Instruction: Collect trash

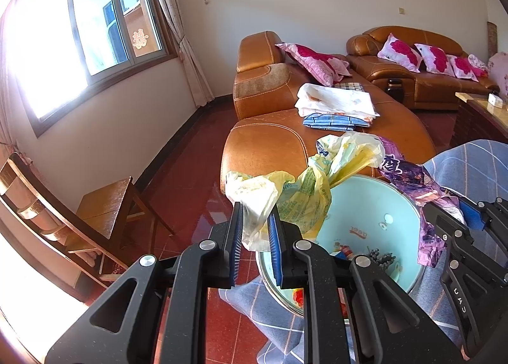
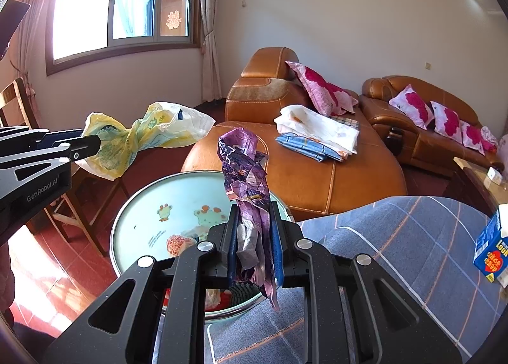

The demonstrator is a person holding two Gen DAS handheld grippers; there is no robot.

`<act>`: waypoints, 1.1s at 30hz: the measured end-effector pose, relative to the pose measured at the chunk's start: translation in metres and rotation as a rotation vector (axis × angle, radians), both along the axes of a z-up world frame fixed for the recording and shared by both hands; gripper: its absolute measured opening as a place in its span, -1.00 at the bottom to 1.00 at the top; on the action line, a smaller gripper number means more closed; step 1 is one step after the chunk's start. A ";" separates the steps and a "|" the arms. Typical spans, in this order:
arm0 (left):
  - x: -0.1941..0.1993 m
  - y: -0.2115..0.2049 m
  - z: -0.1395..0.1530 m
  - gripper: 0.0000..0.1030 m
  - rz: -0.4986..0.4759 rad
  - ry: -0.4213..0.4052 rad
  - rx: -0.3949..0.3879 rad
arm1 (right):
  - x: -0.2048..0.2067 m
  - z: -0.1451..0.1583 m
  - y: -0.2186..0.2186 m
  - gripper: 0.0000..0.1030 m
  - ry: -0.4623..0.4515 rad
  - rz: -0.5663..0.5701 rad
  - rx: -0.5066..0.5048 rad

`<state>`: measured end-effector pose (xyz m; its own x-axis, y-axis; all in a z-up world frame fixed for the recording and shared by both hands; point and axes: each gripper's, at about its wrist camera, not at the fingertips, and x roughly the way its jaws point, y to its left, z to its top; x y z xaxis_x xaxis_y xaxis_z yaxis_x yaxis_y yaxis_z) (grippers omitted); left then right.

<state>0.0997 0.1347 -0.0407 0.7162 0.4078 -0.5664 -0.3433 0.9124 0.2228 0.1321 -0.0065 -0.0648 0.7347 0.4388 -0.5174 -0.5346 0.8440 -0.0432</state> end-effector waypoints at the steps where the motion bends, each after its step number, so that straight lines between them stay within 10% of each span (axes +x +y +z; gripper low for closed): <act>1: 0.001 0.000 0.000 -0.69 -0.002 0.000 -0.002 | 0.000 0.000 0.000 -0.64 0.000 0.000 0.000; 13: 0.006 -0.003 0.002 -0.65 -0.027 -0.002 -0.019 | 0.000 -0.001 0.000 -0.63 0.002 0.001 -0.005; 26: -0.003 -0.002 0.005 0.51 -0.040 -0.037 -0.064 | -0.004 0.000 -0.016 0.04 -0.033 -0.057 0.052; 33: -0.018 -0.015 0.012 0.67 -0.101 -0.108 -0.049 | -0.019 0.010 -0.035 0.31 -0.112 -0.159 0.091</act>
<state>0.0814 0.1196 -0.0288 0.8099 0.3046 -0.5013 -0.2690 0.9523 0.1440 0.1134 -0.0413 -0.0552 0.8491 0.3542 -0.3919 -0.3907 0.9204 -0.0146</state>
